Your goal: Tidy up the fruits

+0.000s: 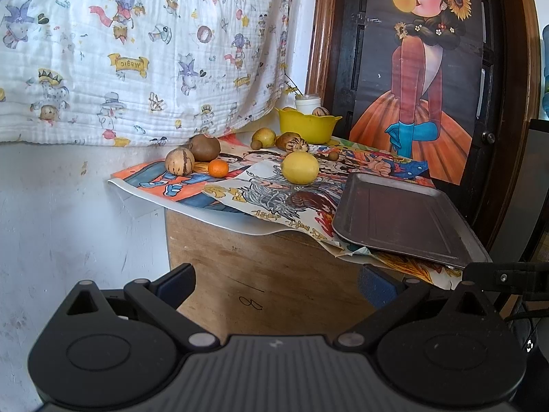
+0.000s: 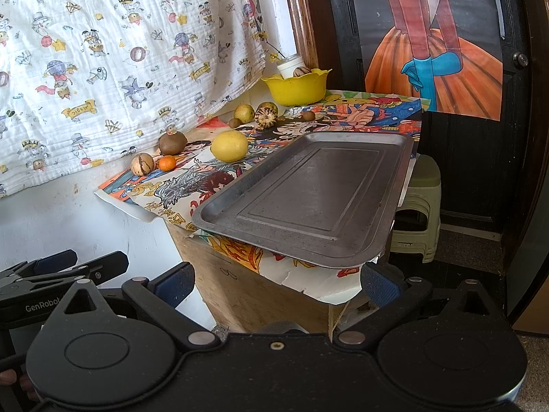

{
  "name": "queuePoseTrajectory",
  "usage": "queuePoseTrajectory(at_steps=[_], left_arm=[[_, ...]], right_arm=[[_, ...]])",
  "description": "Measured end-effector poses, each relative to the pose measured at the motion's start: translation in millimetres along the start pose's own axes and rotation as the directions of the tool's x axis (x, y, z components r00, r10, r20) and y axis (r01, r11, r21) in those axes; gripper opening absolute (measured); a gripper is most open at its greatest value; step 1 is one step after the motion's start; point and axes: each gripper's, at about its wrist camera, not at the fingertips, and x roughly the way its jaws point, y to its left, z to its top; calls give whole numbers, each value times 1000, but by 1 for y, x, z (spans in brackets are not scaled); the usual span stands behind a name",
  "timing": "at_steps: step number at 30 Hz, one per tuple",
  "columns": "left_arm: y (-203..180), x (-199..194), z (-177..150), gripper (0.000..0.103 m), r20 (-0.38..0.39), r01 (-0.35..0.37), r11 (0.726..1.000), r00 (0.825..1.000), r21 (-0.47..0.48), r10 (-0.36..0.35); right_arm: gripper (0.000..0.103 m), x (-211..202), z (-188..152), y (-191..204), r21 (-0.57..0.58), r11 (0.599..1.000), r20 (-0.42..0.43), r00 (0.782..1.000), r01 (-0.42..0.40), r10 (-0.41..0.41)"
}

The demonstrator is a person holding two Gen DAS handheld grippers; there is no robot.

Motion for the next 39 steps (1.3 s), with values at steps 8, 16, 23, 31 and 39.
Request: queuePoseTrajectory(at_steps=[8, 16, 23, 31, 39], left_arm=[[0, 0, 0, 103, -1, 1, 1000, 1000, 0, -1], [0, 0, 0, 103, -3, 0, 1000, 1000, -1, 0], [0, 0, 1, 103, -4, 0, 1000, 1000, -1, 0], [0, 0, -3, 103, -6, -2, 1000, 1000, -3, 2], [3, 4, -10, 103, -13, -10, 1000, 1000, -19, 10]], right_arm=[[103, 0, 0, 0, 0, 1000, -1, 1000, 0, 0], [103, 1, 0, 0, 2, 1000, -4, 1000, 0, 0], [103, 2, -1, 0, 4, 1000, -7, 1000, 0, 0], [103, 2, -1, -1, 7, 1000, -14, 1000, 1, 0], [103, 0, -6, -8, 15, 999, 33, 999, 43, -43]])
